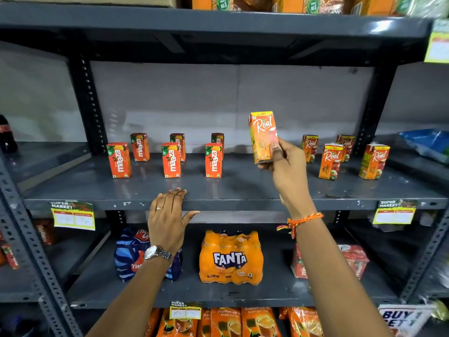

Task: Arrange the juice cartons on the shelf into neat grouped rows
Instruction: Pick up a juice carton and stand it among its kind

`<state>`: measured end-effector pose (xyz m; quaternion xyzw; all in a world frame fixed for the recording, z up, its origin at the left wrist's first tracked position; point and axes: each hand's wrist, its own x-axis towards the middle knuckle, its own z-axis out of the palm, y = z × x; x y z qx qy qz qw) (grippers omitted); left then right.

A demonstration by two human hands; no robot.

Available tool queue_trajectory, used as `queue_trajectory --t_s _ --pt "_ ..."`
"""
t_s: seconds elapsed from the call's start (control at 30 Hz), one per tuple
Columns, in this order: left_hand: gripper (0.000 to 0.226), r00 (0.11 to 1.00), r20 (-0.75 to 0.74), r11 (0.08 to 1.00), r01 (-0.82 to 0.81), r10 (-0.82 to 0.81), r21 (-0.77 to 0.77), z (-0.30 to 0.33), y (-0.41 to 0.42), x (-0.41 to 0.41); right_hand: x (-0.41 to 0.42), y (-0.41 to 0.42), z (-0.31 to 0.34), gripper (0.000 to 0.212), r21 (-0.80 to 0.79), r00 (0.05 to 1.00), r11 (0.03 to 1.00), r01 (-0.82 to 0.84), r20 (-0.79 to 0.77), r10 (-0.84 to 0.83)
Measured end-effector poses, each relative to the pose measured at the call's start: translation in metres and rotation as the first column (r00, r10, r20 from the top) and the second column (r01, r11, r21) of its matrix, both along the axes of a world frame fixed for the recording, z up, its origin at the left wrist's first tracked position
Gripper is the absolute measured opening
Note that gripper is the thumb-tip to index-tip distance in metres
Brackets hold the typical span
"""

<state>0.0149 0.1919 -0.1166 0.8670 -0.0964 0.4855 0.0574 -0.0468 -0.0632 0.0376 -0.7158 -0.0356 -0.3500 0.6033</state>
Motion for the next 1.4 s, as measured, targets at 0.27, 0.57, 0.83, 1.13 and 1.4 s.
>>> queue_trajectory --t_s 0.27,0.57,0.83,1.13,1.4 --pt "0.065 0.998 -0.053 0.999 0.027 -0.029 -0.028 0.003 -0.001 -0.004 -0.053 0.006 -0.016 0.046 -0.115 0.983 0.991 0.07 0.18 -0.049" --pt "0.081 0.992 -0.1 0.994 0.069 -0.077 -0.088 0.01 -0.007 -0.014 -0.053 -0.015 -0.004 0.033 0.28 0.984 0.944 -0.174 0.08 0.157" --pt "0.085 0.962 -0.142 0.972 0.235 -0.233 0.001 0.041 -0.075 -0.029 0.008 -0.078 -0.005 0.03 0.099 0.975 0.995 0.009 -0.222 0.013" --pt "0.072 0.956 -0.232 0.978 0.2 -0.181 0.062 0.022 -0.107 -0.026 0.07 -0.105 -0.024 0.03 -0.151 0.918 0.989 -0.005 -0.392 -0.056" --pt "0.069 0.952 -0.245 0.983 0.179 -0.184 -0.042 0.024 -0.118 -0.032 0.076 -0.106 -0.03 0.037 -0.321 0.897 0.947 0.002 -0.419 -0.144"
